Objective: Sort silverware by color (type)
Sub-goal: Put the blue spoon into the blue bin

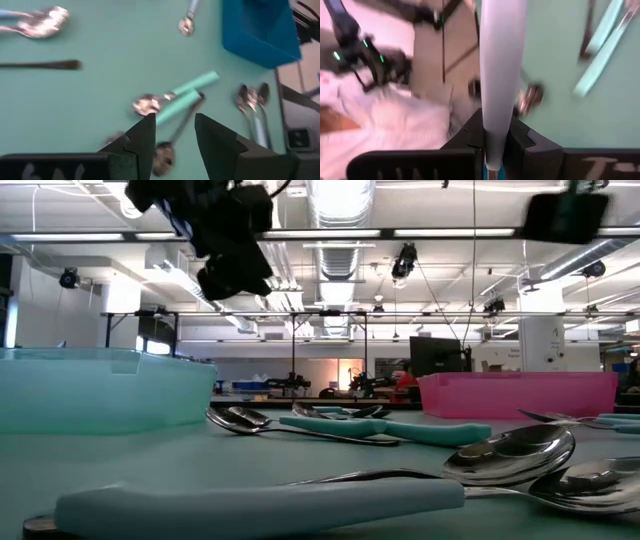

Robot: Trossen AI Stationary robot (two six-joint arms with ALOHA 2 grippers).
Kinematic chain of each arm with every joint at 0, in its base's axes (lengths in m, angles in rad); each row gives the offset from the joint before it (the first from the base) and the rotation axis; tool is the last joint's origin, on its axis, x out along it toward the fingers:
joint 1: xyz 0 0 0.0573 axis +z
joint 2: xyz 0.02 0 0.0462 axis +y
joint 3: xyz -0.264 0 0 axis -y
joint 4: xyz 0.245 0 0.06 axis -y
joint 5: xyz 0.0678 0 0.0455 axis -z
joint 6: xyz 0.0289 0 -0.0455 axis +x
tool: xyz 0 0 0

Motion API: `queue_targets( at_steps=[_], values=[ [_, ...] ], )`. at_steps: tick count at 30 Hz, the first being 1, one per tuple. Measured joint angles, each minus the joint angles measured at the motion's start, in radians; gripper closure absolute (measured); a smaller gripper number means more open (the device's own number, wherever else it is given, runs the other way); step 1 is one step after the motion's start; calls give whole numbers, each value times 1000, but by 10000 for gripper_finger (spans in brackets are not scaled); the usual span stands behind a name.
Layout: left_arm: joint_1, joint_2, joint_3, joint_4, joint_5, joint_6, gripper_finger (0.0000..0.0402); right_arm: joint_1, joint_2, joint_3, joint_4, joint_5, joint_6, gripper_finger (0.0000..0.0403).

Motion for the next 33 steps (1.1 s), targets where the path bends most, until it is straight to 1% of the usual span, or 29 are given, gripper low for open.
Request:
queue_targets(
  at_steps=[2, 5, 9, 12, 15, 19, 21, 23, 27, 30, 33],
  values=[
    [-56, -2, 0, -8, -25, -35, 279, 86, 18, 0, -2, 21, 39, 381],
    [-130, -5, 0, -21, -24, -94, 279, 199, 49, 0, -11, 43, 95, 381],
    [-221, -6, 0, -77, -15, -180, 279, 305, 103, 0, -34, 45, 185, 381],
    [-279, -6, 0, -147, 12, -251, 279, 344, 140, 0, -93, 32, 257, 381],
    [-327, -6, 0, -225, 66, -357, 279, 364, 181, 0, -191, -16, 320, 381],
    [-402, -6, 0, -315, 90, -508, 279, 372, 233, 0, -303, -93, 335, 381],
    [-439, -6, 0, -362, 91, -579, 279, 372, 255, 0, -330, -99, 334, 379],
    [-477, -6, 0, -407, 93, -653, 279, 371, 273, 0, -338, -99, 333, 363],
    [-554, -6, 0, -456, 98, -794, 279, 371, 289, 0, -338, -100, 289, 304],
    [-609, -6, 0, -460, 98, -865, 279, 371, 286, 0, -338, -100, 282, 268],
    [-653, -4, 0, -463, 80, -914, 279, 371, 270, 0, -337, -102, 283, 246]
  ],
)
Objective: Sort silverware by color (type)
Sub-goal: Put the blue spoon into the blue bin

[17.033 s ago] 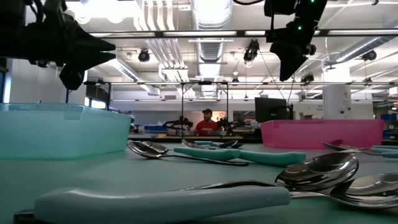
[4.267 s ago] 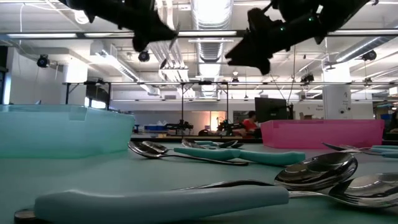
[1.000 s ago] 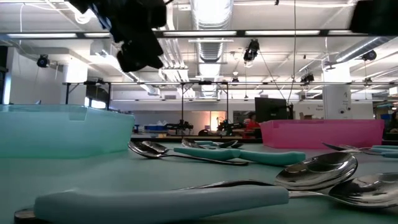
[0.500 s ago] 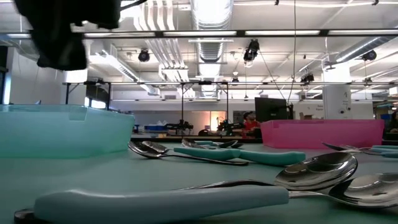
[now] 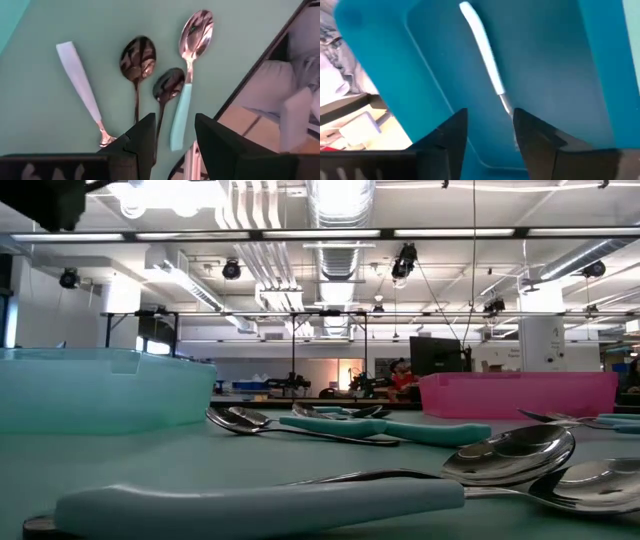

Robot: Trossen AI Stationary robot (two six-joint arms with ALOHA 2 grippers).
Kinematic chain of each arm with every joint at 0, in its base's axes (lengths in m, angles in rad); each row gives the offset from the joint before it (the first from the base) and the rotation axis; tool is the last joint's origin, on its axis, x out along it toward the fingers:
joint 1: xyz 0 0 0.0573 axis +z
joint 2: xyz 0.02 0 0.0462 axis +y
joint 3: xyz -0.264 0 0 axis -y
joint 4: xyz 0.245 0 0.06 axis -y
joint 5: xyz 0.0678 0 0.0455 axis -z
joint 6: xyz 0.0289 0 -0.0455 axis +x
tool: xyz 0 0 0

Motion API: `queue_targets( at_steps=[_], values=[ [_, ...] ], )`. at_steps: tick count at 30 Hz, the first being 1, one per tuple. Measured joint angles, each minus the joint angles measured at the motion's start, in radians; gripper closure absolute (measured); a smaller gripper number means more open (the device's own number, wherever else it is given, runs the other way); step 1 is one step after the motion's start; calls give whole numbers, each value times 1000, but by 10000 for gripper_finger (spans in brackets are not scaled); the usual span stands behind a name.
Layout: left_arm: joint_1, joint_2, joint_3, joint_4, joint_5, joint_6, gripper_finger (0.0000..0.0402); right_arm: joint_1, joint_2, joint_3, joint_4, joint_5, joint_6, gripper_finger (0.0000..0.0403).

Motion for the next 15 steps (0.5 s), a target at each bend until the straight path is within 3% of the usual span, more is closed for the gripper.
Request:
queue_targets(
  at_steps=[7, 15],
  values=[
    [-63, 44, -14, -72, -48, -134, 279, 0, -25, 0, 0, -8, 8, 239],
    [-63, 157, -17, -80, -95, -147, 279, 0, -24, 0, -1, -5, 6, 257]
  ],
)
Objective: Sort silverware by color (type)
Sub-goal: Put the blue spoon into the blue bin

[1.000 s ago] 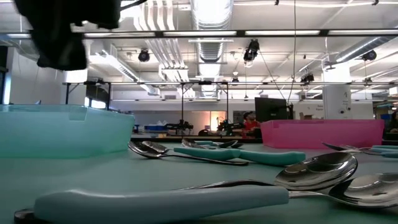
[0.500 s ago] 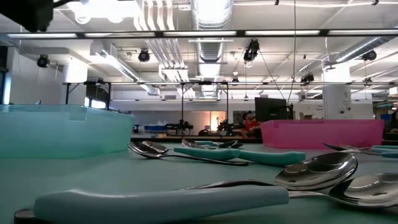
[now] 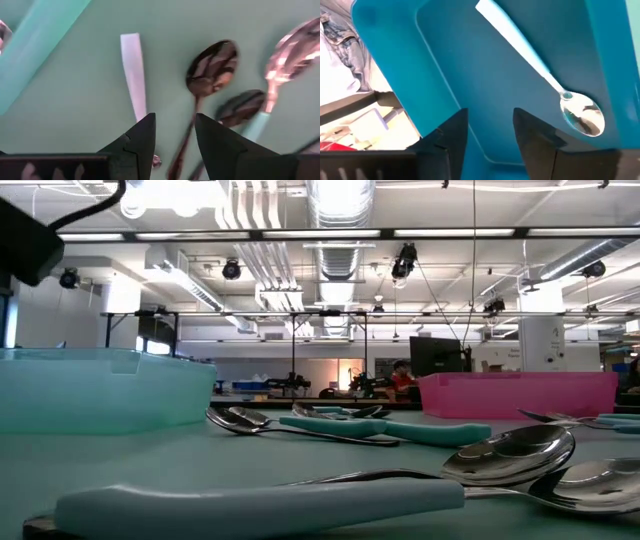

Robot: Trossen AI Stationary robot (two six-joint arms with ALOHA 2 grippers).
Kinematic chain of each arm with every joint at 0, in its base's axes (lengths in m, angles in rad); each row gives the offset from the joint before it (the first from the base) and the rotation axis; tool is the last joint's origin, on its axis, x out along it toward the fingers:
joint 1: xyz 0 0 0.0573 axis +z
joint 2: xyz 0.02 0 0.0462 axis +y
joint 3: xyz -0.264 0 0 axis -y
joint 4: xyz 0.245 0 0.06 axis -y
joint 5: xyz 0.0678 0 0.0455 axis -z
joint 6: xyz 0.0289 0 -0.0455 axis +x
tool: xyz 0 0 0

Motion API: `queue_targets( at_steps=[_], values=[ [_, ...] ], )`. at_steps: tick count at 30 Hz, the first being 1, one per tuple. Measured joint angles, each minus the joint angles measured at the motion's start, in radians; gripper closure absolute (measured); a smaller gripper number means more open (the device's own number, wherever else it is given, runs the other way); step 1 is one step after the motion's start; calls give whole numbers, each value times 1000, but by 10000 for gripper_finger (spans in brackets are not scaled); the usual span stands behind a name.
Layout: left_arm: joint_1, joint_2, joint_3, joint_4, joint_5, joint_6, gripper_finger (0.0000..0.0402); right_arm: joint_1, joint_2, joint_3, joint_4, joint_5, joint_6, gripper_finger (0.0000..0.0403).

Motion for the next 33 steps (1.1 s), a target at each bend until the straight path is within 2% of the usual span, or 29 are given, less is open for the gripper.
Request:
queue_targets(
  at_steps=[12, 25, 28, 33],
  values=[
    [-25, 107, -13, -73, 21, 11, 279, 0, 1, 0, 0, 54, -11, 261],
    [-30, 109, -118, 49, 54, -74, 294, 0, 2, 0, 1, 95, -6, 263],
    [-30, 107, -120, 57, 54, -77, 315, 0, 2, 0, 2, 95, -6, 264],
    [-30, 93, -100, 61, 54, -79, 380, 0, 2, 0, 4, 98, -8, 264]
  ],
)
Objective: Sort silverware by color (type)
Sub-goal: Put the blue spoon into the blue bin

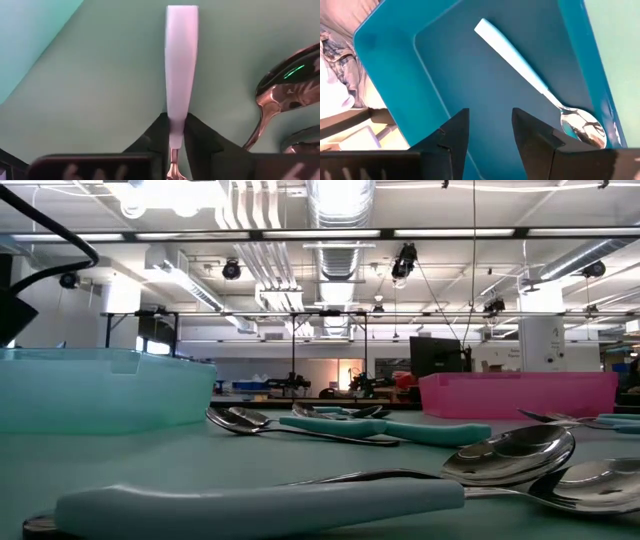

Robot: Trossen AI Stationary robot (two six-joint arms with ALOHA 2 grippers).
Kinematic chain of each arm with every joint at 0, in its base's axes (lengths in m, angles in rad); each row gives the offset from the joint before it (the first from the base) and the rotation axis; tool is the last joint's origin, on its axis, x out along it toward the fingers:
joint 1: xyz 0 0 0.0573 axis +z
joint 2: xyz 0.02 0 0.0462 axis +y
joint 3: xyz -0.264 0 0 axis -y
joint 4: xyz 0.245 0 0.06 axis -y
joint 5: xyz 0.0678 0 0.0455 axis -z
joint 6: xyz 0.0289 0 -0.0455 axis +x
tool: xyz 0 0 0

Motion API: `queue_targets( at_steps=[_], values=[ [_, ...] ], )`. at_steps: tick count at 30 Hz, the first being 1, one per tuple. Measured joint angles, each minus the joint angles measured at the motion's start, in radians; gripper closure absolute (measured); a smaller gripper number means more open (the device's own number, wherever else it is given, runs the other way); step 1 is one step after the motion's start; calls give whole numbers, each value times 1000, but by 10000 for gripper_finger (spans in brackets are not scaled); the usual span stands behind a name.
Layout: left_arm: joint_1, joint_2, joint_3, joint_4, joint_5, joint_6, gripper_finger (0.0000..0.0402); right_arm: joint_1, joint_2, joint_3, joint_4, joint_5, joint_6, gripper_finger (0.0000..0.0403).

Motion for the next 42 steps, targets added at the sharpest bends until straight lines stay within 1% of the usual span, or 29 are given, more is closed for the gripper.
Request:
queue_targets(
  at_steps=[2, 7, 10, 11, 13, 16, 18, 21, 25, 26, 27, 28, 31, 34, 36, 38, 40, 42],
  values=[
    [0, -10, 10, -6, -3, -1, 386, 0, 0, 0, 0, 10, -1, 264],
    [0, -41, 57, -18, -22, 9, 377, 0, 0, 0, 0, 23, -17, 264],
    [0, -62, 101, -45, -23, 10, 384, 0, -1, 0, 0, 23, -35, 264],
    [0, -70, 122, -51, -34, 11, 385, -1, -2, 0, 1, 24, -46, 264],
    [1, -83, 162, -71, -102, 17, 385, -2, -2, 0, 1, 55, -86, 264],
    [12, -97, 239, -64, -293, 73, 384, -18, -2, 0, 4, 194, -147, 264],
    [26, -98, 289, -66, -420, 148, 384, -45, -3, 0, 4, 303, -166, 264],
    [54, -96, 361, -74, -577, 283, 384, -98, -3, 0, 4, 465, -189, 264],
    [108, -96, 443, -72, -786, 439, 384, -163, -8, -1, 43, 766, -194, 264],
    [120, -96, 462, -71, -843, 466, 384, -176, -9, -1, 78, 815, -205, 264],
    [134, -96, 479, -69, -882, 491, 384, -190, -12, -1, 114, 831, -226, 264],
    [145, -96, 494, -62, -910, 515, 384, -200, -14, -1, 147, 826, -251, 264],
    [164, -96, 523, -49, -924, 587, 384, -209, -16, -1, 230, 737, -279, 264],
    [169, -96, 526, 7, -938, 655, 384, -207, -16, -1, 370, 705, -354, 264],
    [172, -96, 503, 81, -967, 701, 384, -210, -18, -1, 527, 731, -476, 264],
    [180, -96, 470, 181, -1001, 753, 384, -217, -18, -1, 718, 791, -643, 264],
    [188, -96, 430, 312, -1037, 824, 384, -226, -18, -1, 884, 833, -803, 264],
    [195, -95, 383, 474, -1054, 917, 384, -238, -16, -1, 995, 834, -920, 264]
  ],
)
